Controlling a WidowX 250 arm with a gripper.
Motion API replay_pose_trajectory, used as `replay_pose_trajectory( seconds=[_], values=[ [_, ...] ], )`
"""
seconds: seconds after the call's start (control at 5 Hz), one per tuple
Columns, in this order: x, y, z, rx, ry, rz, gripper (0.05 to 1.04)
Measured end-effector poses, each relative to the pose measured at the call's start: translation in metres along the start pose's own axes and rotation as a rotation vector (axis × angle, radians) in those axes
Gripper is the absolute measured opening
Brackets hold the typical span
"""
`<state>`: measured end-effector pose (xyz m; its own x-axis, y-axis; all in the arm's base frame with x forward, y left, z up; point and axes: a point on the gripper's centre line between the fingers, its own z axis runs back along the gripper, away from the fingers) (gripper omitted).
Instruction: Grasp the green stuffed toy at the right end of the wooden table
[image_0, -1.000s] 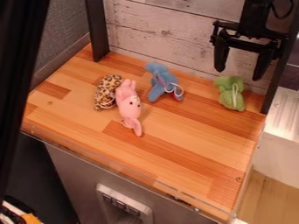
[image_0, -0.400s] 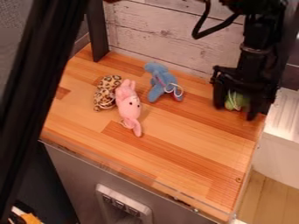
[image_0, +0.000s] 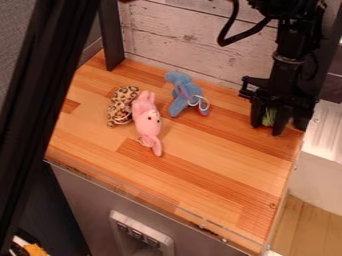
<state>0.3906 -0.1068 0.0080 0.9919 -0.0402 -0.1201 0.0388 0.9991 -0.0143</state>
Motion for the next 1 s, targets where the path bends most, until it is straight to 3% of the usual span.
replay_pose_trajectory(
  seconds=[0.4,1.0],
  values=[
    [-0.0003,-0.0007,-0.0005,-0.002,0.014,0.003,0.19],
    [-0.002,-0.0002,-0.0019,0.002,0.048,0.013,0.124]
  ],
)
